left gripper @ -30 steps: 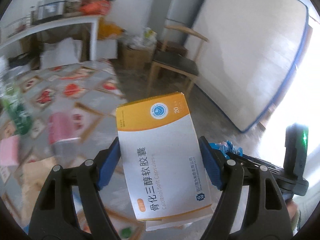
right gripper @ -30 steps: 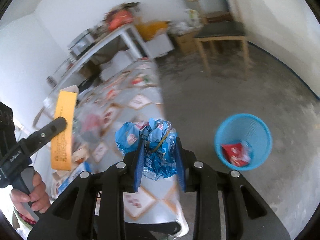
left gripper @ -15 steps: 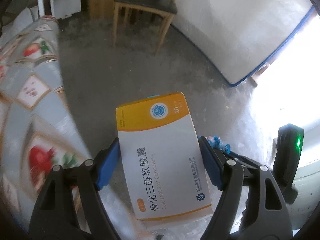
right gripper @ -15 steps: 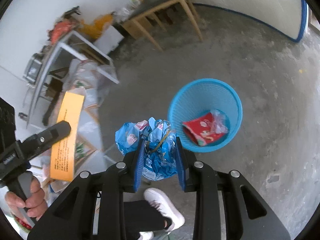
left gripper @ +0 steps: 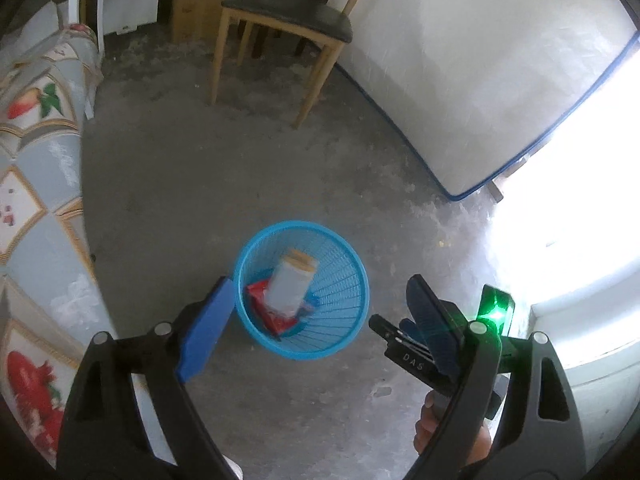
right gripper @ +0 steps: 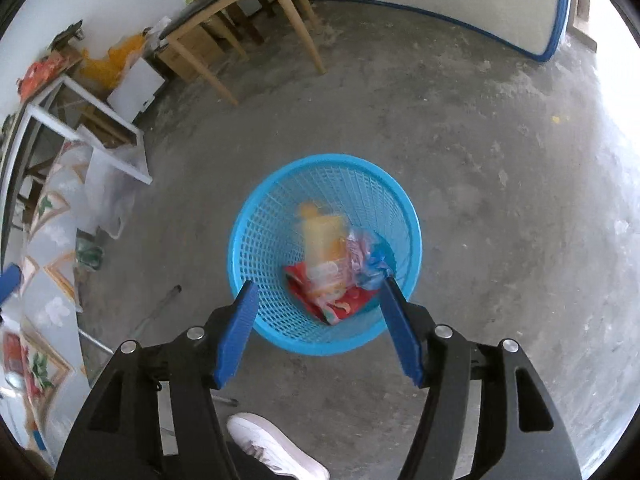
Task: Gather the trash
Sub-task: 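Open both tools over the wastebasket and turn back toward the table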
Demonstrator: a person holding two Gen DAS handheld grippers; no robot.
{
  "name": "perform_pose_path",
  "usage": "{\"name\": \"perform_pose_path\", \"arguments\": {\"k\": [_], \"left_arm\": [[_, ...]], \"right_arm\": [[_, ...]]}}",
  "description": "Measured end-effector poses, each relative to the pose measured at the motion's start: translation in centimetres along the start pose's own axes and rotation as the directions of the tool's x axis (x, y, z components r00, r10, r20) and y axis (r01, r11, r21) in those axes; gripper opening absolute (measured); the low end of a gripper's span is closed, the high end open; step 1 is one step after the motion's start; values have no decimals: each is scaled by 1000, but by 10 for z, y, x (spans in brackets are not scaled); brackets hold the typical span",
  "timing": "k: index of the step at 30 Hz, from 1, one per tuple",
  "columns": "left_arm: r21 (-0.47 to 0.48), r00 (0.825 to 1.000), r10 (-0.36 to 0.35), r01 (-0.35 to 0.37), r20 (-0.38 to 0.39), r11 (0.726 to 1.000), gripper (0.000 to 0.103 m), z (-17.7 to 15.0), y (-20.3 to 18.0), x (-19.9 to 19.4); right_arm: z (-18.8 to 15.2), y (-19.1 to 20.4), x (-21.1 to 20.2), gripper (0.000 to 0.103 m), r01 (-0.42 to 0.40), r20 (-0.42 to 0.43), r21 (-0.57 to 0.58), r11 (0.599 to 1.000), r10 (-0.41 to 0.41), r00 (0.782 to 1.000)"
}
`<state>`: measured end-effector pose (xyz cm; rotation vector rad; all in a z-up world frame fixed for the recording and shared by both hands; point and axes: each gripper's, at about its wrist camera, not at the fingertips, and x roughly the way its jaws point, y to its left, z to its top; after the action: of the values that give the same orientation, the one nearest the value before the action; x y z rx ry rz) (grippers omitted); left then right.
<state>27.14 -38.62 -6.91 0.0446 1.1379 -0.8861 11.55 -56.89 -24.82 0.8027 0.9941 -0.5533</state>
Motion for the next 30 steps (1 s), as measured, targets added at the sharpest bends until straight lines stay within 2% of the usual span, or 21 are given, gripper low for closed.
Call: {"name": "perform_pose_path", "arguments": {"k": [4, 7, 12, 17, 20, 24, 28, 29, 30], "left_arm": [[36, 999, 9, -10, 40, 999, 83, -9, -6, -29], [53, 997, -12, 8, 73, 999, 83, -22, -9, -60], [80, 992, -1, -10, 130, 997, 83, -46, -5, -113], [107, 979, 30, -53, 204, 993, 83, -80, 23, -175], [67, 966, 79, -99, 248, 993, 83, -101, 53, -213], [-58, 931, 149, -137, 334, 989, 83, -135, 111, -271], [-199, 874, 266, -199, 408, 959, 83, -170, 172, -326], [-253, 855, 305, -213, 420, 944, 83, -182, 193, -342], [-289, 844, 327, -216, 425, 933, 83, -190, 207, -352]], "right_arm": [[-9, 6, -18, 62, -15, 23, -20, 1000, 15, 1000], [-14, 18, -42, 62, -35, 44, -58, 998, 37, 998], [-19, 60, -90, 64, -111, 93, -156, 982, 127, 988], [-33, 122, -136, 67, -209, 112, -293, 933, 250, 962], [-44, 161, -156, 67, -263, 89, -373, 890, 316, 945], [-61, 212, -175, 67, -316, 45, -466, 826, 379, 924], [-82, 267, -188, 67, -347, -9, -559, 753, 414, 910], [-89, 285, -190, 67, -357, -29, -585, 728, 422, 906], [-94, 297, -190, 67, -367, -44, -598, 712, 429, 902]]}}
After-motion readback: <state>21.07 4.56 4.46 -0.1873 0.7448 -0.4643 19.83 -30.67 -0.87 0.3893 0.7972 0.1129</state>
